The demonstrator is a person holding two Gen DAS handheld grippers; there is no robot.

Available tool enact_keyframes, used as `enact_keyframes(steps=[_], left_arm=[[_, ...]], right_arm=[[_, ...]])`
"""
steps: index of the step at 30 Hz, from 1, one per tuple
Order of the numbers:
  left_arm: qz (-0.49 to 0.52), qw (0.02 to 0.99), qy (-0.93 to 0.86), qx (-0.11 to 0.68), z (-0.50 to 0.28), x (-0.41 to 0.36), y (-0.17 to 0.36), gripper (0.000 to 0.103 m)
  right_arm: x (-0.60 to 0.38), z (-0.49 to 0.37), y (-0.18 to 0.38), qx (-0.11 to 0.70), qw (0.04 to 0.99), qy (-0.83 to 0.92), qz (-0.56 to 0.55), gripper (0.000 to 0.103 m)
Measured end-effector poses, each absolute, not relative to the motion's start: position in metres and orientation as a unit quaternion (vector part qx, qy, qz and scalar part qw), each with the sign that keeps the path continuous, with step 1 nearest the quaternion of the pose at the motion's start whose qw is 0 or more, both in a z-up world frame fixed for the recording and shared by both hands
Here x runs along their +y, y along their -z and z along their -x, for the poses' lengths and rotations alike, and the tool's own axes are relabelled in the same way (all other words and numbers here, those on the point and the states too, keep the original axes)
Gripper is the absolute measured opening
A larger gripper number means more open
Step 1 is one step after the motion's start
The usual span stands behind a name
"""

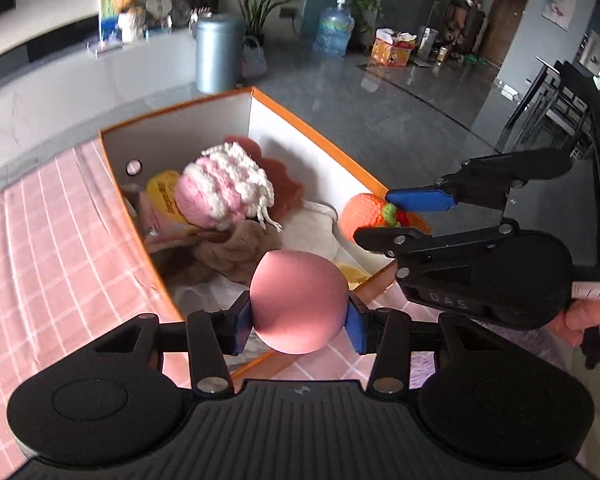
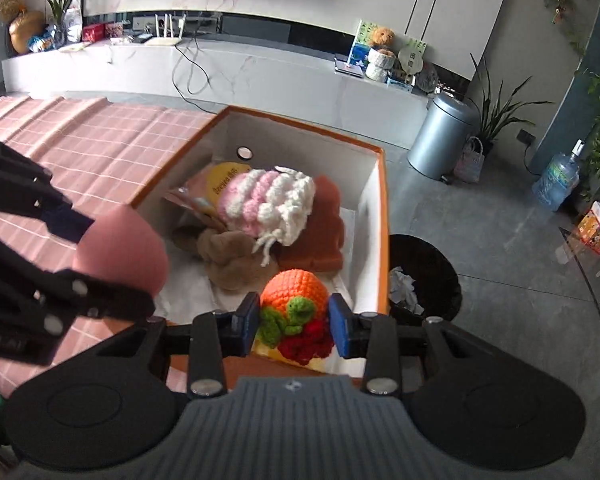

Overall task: Organize soft objects
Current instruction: 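Carry the sponge and strawberry over the orange box with both tools, then open both tools to drop the sponge and strawberry into the box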

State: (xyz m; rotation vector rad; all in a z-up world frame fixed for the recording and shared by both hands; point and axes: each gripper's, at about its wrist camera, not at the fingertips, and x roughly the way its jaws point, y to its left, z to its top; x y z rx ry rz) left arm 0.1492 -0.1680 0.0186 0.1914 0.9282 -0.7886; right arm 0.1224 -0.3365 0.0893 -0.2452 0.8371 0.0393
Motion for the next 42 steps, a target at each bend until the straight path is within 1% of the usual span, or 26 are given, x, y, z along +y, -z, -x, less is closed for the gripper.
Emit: enact_keyframes(steps=[6,15,23,26,27,28,35,37,39,42], left_arm=[[-0.107,0.81,0.345,0.462,-0.16,-0.181,-0.008,0.053],[-0.136,0.814,0.327,0.46,-0.163,-0.191,-0.009,0.055],[-0.129,0.817,0.31,0.469,-0.163,-0.187,-0.009,0.06],[-0.121,0.822,0.3,0.468,-0.165,-0.184,-0.007,0.07],[-0.116,0.825,0.297,0.467,-0.166,-0.182,-0.007,0.079],[-0.111,0.827,0.294,0.467,-0.166,-0.181,-0.006,0.081],[-0.081,0.833,0.292,0.463,-0.167,-0.175,-0.007,0.081],[-0.062,0.838,0.291,0.457,-0.166,-0.17,-0.01,0.081],[-0.039,0.843,0.295,0.448,-0.163,-0.166,-0.015,0.081],[-0.018,0.859,0.297,0.417,-0.158,-0.159,-0.028,0.081]], right_arm=[[-0.337,-0.139,-0.075,0.425,0.896,-0.025,0.124,0.037],[-0.343,-0.149,-0.067,0.446,0.886,-0.028,0.122,0.038],[-0.344,-0.143,-0.069,0.438,0.891,-0.023,0.119,0.038],[-0.344,-0.141,-0.07,0.431,0.894,-0.017,0.12,0.042],[-0.344,-0.14,-0.07,0.429,0.895,-0.016,0.119,0.043],[-0.344,-0.14,-0.069,0.428,0.896,-0.016,0.118,0.043],[-0.347,-0.132,-0.068,0.422,0.899,-0.013,0.117,0.045],[-0.347,-0.129,-0.071,0.416,0.902,-0.01,0.116,0.048],[-0.347,-0.125,-0.077,0.404,0.907,-0.009,0.117,0.059],[-0.345,-0.119,-0.09,0.39,0.912,-0.007,0.123,0.061]])
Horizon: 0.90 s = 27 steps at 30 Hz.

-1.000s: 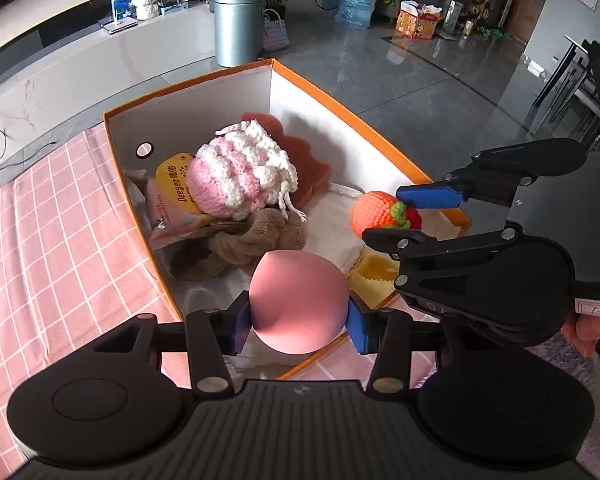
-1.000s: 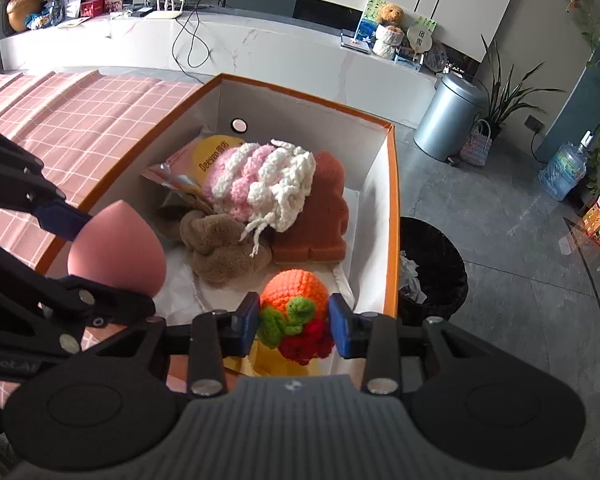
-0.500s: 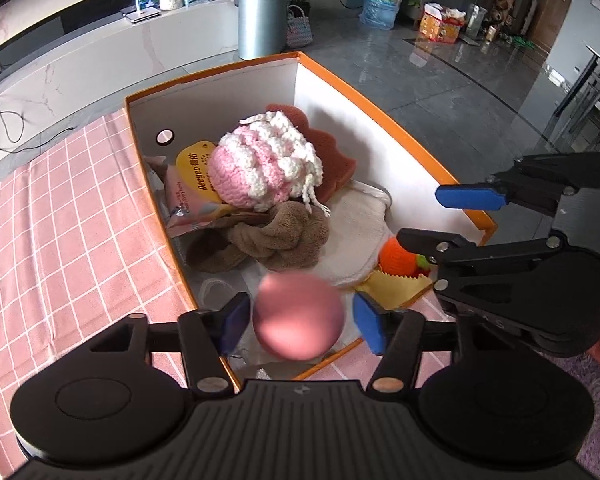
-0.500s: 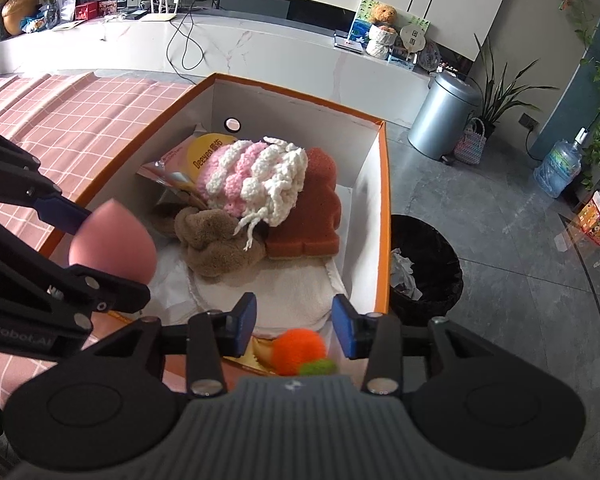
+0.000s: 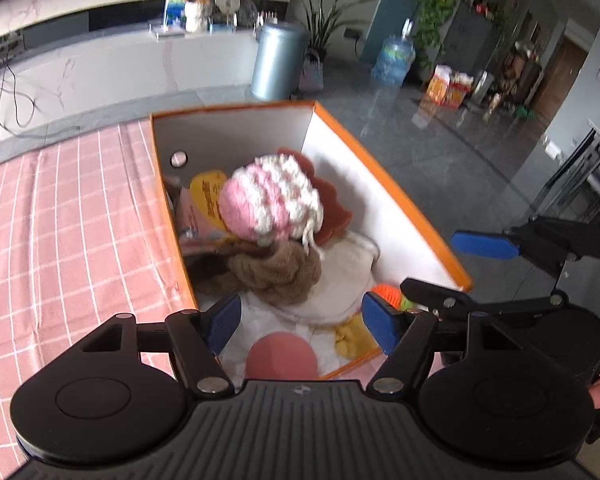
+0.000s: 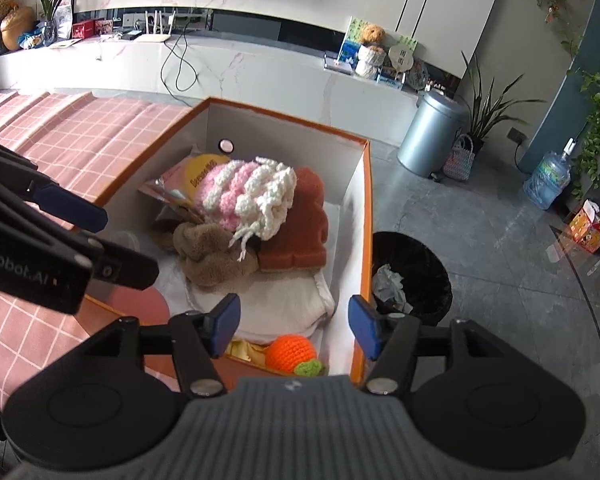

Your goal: Organize soft objects

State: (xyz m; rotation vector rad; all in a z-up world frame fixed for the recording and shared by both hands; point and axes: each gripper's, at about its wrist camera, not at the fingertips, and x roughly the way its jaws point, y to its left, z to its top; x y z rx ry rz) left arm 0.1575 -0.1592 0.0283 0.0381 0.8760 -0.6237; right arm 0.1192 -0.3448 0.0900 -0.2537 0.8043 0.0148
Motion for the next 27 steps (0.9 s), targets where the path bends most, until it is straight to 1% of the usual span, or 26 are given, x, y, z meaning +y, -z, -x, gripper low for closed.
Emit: enact_keyframes(steps=[4,5,8,12,15,18,20,22,24,26,27], left_arm=[[-0.017,0.89,0.284,0.355,-0.142,-0.149,-0.053,0.081],[-0.025,0.901,0.276,0.333,-0.135,-0.146,-0.061,0.081],[-0.051,0.93,0.257,0.26,-0.111,-0.138,-0.081,0.081],[-0.051,0.962,0.217,0.16,-0.078,-0.116,-0.102,0.081],[-0.069,0.975,0.186,0.1,-0.058,-0.102,-0.111,0.08],[-0.066,0.979,0.178,0.076,-0.043,-0.087,-0.113,0.08],[-0.056,0.983,0.161,0.068,-0.034,-0.074,-0.113,0.082],[-0.043,0.986,0.15,0.065,-0.026,-0.062,-0.11,0.086],[-0.03,0.989,0.131,0.06,-0.016,-0.052,-0.104,0.086],[-0.033,0.991,0.116,0.052,-0.007,-0.047,-0.095,0.089],[-0.042,0.992,0.106,0.047,-0.004,-0.046,-0.091,0.094]], right_arm=[[-0.338,-0.108,-0.115,0.35,0.928,0.007,0.13,0.069],[-0.335,-0.103,-0.124,0.331,0.935,0.01,0.128,0.074],[-0.328,-0.087,-0.149,0.281,0.952,0.017,0.119,0.077],[-0.314,-0.059,-0.178,0.204,0.973,0.028,0.1,0.085],[-0.299,-0.037,-0.192,0.157,0.983,0.034,0.089,0.091],[-0.281,-0.019,-0.196,0.118,0.988,0.055,0.084,0.095],[-0.269,-0.006,-0.193,0.099,0.989,0.063,0.085,0.097],[-0.258,0.007,-0.186,0.086,0.99,0.071,0.092,0.098],[-0.248,0.019,-0.177,0.08,0.989,0.08,0.096,0.098],[-0.239,0.032,-0.166,0.08,0.989,0.081,0.089,0.098],[-0.235,0.036,-0.161,0.082,0.99,0.082,0.085,0.098]])
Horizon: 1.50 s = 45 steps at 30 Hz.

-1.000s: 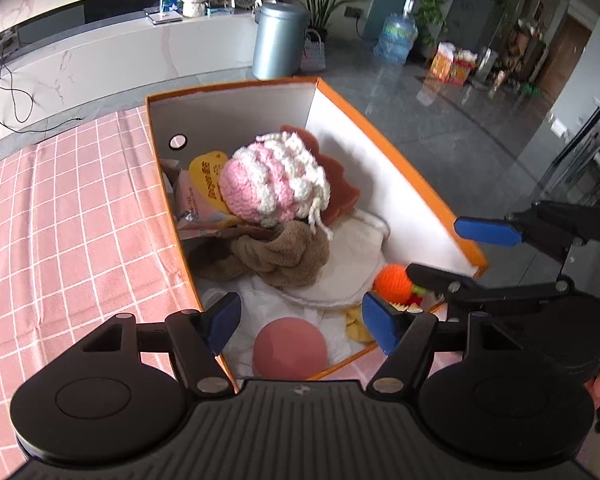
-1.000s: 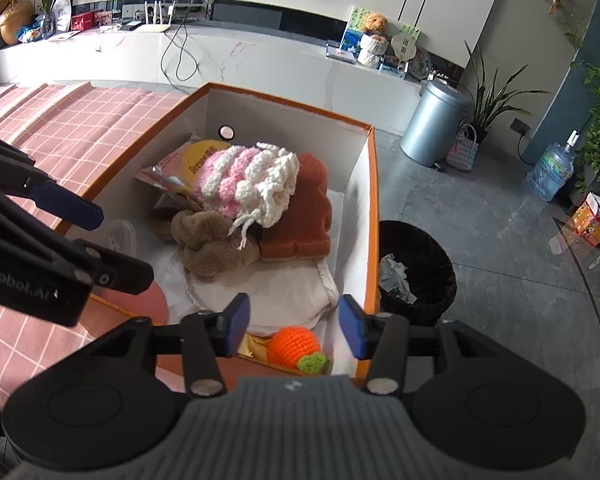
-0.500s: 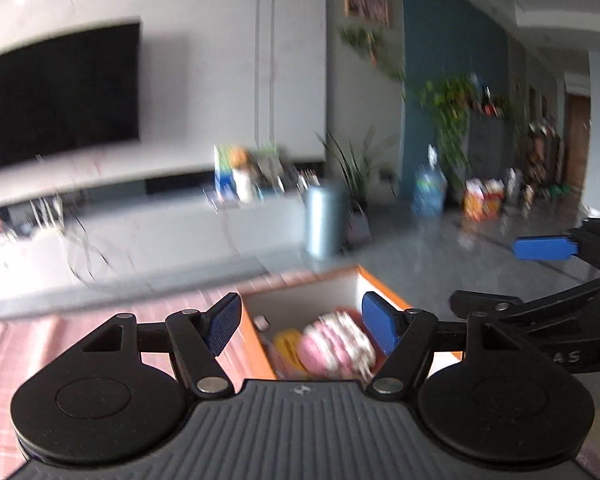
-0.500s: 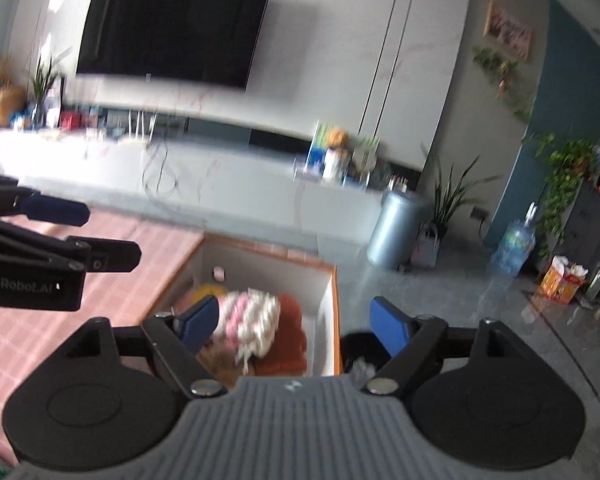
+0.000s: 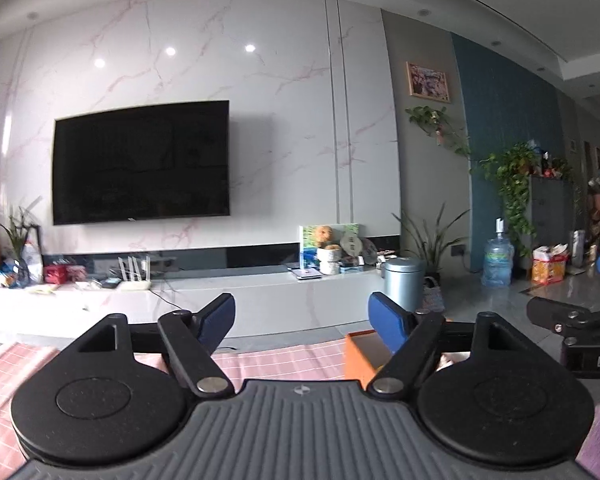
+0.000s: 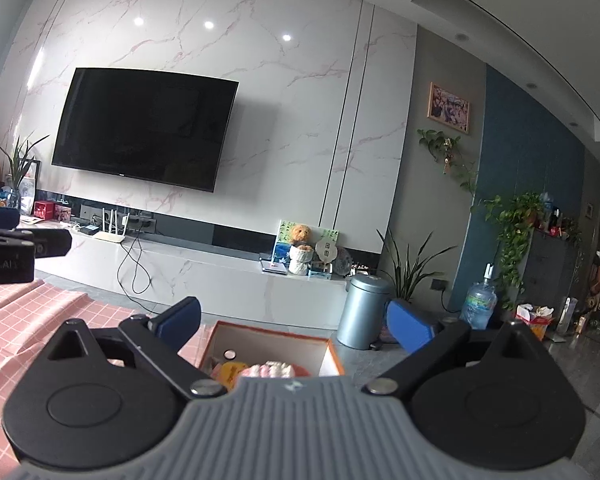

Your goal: Organize soft objects

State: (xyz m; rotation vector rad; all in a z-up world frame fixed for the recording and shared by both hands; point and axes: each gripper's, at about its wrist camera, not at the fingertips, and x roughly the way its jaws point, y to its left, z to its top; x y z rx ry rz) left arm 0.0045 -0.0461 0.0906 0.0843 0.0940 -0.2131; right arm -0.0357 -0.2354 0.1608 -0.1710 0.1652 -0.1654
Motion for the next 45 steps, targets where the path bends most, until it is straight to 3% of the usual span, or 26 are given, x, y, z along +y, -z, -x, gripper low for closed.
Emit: enact_keyframes(steps=[4,9,18,45], left_arm=[[-0.051,0.994,0.088,0.043,0.002,-0.037,-0.069,0.096],[-0.002,0.994,0.056,0.096,-0.007,-0.023,-0.046,0.096],[-0.031,0.987,0.064,0.146,-0.011,-0.02,-0.008,0.096],[-0.038,0.978,0.055,0.197,-0.014,-0.01,0.013,0.096]], right_arm=[[-0.221,0.051,-0.132,0.085,0.991,0.086,0.059,0.1],[-0.211,0.05,-0.096,0.11,0.986,0.104,0.065,0.1],[-0.222,0.032,-0.073,0.145,0.98,0.135,0.031,0.1],[-0.224,0.016,-0.06,0.178,0.974,0.139,0.02,0.1]])
